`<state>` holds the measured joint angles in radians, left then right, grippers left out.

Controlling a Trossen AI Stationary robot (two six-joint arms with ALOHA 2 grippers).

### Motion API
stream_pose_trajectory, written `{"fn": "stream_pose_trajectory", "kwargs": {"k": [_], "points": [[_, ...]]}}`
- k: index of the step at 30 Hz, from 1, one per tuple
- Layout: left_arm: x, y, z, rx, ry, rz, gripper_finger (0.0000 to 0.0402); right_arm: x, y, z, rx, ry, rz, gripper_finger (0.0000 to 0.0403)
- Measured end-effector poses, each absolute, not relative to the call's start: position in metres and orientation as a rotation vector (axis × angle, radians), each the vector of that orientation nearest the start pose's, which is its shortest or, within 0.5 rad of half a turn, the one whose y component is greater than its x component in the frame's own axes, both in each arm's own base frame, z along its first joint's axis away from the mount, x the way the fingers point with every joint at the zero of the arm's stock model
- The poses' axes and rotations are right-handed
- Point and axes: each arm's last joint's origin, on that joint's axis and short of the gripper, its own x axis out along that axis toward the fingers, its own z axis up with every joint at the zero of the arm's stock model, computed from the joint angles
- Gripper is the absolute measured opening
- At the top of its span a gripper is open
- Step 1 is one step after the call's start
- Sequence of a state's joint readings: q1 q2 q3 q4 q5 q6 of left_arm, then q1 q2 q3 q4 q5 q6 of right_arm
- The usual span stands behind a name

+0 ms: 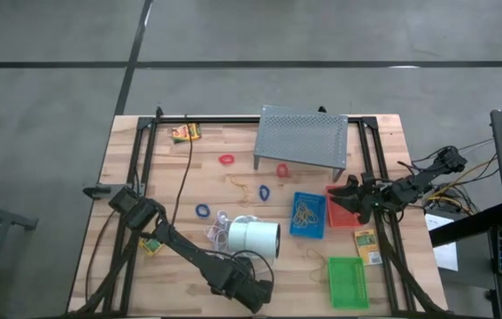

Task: Pick & Place Office Desk Supplies
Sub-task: Put the yellow rubber band into the blue bin

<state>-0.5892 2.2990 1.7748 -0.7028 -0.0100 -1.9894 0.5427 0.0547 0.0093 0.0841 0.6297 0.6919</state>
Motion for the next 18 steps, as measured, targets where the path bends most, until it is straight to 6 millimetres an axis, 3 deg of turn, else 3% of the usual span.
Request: {"fn": "stream_pose_trajectory", "kwargs": {"k": [18], "points": [[0.3905,-0.2606,0.1385,-1.319,1.166,0.794,0.0004,0.0901,0.0344,0.1703,0.713,-0.061,-0.073,0.0185]]}}
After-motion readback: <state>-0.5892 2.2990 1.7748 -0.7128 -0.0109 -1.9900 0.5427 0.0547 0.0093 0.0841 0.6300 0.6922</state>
